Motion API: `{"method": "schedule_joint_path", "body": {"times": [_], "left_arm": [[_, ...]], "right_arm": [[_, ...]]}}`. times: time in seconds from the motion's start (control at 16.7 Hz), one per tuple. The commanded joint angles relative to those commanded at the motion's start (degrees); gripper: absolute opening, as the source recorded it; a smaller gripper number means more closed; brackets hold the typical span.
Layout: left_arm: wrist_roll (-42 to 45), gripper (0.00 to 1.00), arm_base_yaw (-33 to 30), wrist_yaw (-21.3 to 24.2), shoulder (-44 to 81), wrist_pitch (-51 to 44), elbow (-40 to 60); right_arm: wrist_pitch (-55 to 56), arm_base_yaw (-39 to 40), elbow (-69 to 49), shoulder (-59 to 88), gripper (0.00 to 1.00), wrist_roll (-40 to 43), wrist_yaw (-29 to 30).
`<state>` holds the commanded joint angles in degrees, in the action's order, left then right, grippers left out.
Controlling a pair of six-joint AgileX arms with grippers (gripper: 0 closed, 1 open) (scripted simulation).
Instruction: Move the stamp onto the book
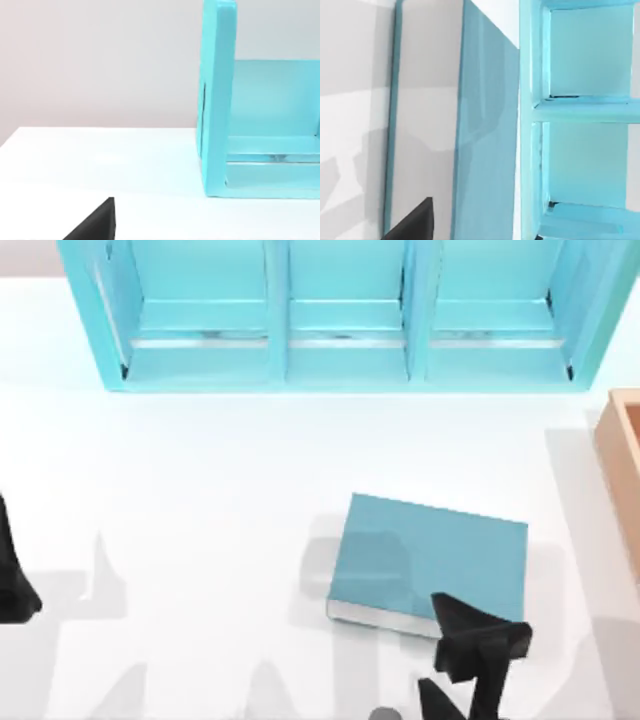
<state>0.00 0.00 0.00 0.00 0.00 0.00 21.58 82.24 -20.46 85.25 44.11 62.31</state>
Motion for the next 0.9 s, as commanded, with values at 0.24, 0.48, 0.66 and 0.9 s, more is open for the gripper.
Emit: {"method": "schedule_joint_path", "body": {"times": [0.24,0.48,0.66,0.9], "left_arm": [[0.00,1.00,0.00,0.00,0.00,0.00,0.00],[0.00,1.00,0.00,0.00,0.00,0.00,0.00],[0.00,1.00,0.00,0.00,0.00,0.00,0.00],[0.00,1.00,0.00,0.00,0.00,0.00,0.00]], "right_arm": [[-9.53,7.91,0.56,-3.24,1.00,-6.55,6.94],[-11.16,9.43,0.68,-3.75,1.00,-7.63,8.17],[-11.11,9.17,0.44,-3.52,1.00,-7.56,8.04],[-15.36,3.33,-3.51,-2.67,1.00,-8.99,3.73]]}}
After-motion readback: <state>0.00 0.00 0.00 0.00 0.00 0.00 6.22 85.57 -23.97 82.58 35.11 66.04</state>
